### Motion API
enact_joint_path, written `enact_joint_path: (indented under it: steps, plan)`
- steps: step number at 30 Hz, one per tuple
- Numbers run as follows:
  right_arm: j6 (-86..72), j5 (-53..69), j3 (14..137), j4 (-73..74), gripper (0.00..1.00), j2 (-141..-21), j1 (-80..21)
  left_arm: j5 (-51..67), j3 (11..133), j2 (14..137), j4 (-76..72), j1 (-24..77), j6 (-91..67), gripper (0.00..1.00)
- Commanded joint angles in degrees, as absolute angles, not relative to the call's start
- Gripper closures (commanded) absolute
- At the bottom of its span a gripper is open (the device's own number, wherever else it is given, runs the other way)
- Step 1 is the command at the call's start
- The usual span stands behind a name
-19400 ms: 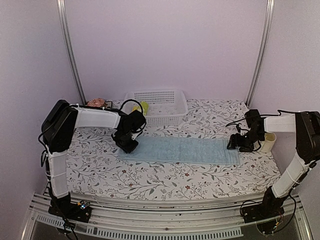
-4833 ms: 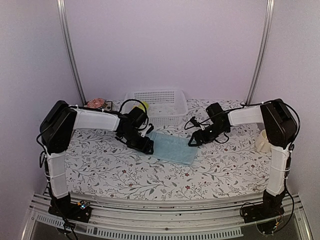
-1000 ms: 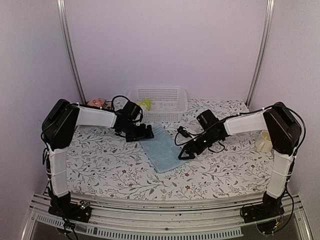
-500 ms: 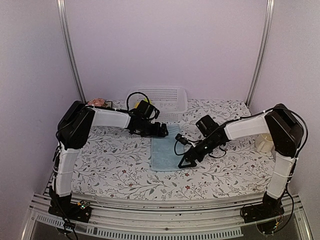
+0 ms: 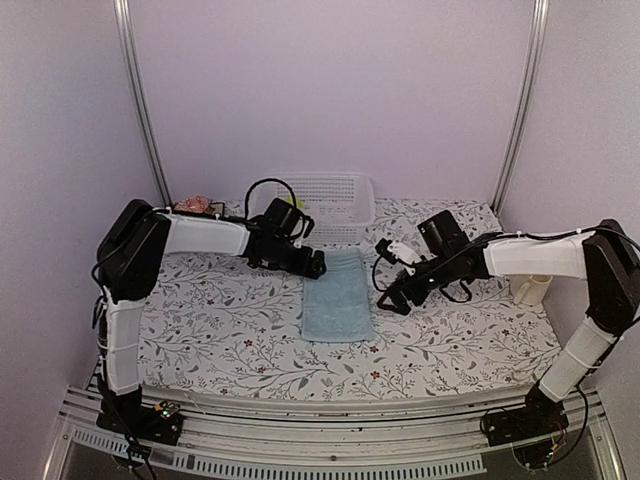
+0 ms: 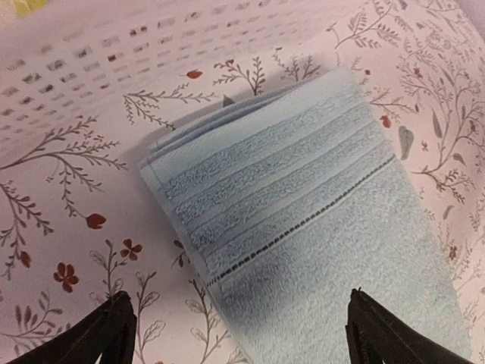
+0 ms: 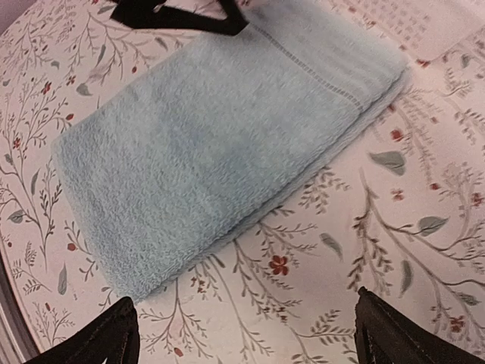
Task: Roll the towels
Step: Rotate the towel at the center of the board, then roll the towel at the center of the board.
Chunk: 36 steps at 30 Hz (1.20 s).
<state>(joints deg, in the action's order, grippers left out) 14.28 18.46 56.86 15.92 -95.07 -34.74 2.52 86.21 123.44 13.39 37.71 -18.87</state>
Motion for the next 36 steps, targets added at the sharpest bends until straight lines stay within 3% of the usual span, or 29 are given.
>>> enact_joint_path:
  steps: [1,4,10,18,30,36]
  plan:
    - [17.19,4.56,54.2,6.53,0.01,-82.92,-34.63,1.19,80.28,110.36,12.15,38.09,-8.71,0.03]
    - [17.72,-2.87,49.49,0.96,0.01,-78.42,-34.61,1.34,72.75,103.28,7.14,38.16,-1.31,0.03]
    - [23.23,1.71,48.1,3.92,0.01,-76.3,-34.58,6.4,57.23,93.3,-2.8,39.73,16.65,0.03]
    - [24.51,0.05,48.02,5.3,0.0,-73.32,-35.82,2.82,47.26,94.9,-9.3,47.53,37.89,0.03]
    - [18.78,-0.18,48.28,8.55,0.01,-73.77,-36.6,0.05,41.82,95.41,-14.26,55.45,42.76,0.05]
    - [17.75,0.78,48.95,8.23,0.01,-74.69,-36.78,-8.38,43.67,101.0,-16.26,58.75,44.37,0.11]
